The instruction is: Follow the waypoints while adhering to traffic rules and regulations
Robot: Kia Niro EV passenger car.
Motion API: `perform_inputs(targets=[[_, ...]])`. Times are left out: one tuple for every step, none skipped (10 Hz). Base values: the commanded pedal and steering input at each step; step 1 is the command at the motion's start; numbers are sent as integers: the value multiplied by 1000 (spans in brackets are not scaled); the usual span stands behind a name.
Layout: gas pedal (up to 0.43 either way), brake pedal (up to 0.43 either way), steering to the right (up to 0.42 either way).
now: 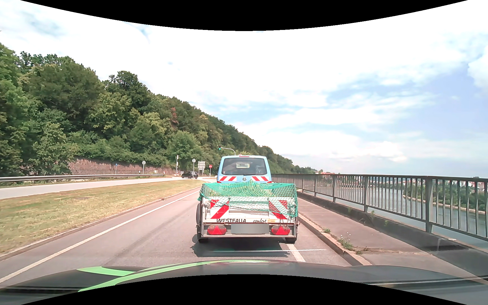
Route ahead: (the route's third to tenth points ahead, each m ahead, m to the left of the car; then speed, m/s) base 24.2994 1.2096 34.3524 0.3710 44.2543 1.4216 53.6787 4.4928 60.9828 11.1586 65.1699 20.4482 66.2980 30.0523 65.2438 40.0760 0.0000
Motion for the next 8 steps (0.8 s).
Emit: perform_inputs(targets=[[0, 317, -3], [0, 317, -3], [0, 317, -3], [0, 317, -3], [0, 317, -3], [0, 317, -3], [0, 317, -3], [0, 317, -3]])
